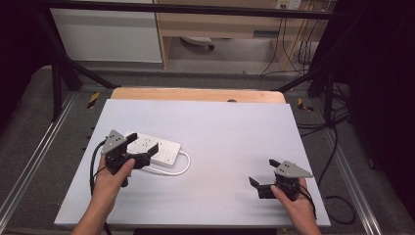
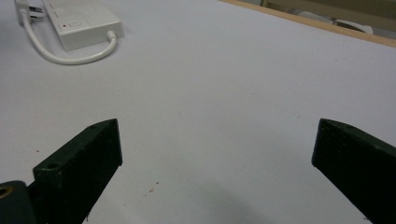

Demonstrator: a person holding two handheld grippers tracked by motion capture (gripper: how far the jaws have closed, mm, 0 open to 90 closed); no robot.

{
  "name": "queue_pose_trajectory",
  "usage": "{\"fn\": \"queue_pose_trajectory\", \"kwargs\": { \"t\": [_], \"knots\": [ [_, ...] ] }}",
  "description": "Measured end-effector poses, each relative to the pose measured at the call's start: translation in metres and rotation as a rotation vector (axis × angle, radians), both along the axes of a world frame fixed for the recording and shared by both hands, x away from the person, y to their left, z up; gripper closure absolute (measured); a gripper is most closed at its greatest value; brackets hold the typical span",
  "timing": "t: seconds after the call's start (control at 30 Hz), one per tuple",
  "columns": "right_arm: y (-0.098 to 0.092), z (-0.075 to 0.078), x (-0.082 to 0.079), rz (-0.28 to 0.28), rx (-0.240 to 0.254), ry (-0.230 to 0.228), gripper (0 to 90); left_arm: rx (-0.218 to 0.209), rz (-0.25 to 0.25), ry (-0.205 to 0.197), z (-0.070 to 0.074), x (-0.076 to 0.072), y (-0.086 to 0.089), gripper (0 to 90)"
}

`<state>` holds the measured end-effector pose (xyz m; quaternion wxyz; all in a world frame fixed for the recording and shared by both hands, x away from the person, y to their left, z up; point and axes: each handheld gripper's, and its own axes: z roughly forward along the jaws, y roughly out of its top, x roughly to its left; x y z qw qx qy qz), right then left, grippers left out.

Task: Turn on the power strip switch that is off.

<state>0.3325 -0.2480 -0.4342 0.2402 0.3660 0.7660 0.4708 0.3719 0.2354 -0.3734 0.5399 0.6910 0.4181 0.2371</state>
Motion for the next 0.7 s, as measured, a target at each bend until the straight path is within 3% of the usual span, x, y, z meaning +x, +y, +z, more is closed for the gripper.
{"fn": "queue_pose_trajectory", "kwargs": {
  "t": [0.43, 0.7],
  "knots": [
    [0.001, 0.000, 0.000, 0.002, 0.002, 0.001, 2.1, -0.010, 0.029, -0.012, 0.008, -0.019, 0.027, 6.0],
    [0.000, 0.000, 0.000, -0.002, 0.003, 0.002, 2.1, -0.016, 0.043, -0.006, 0.006, -0.033, 0.045, 6.1]
  ]
}}
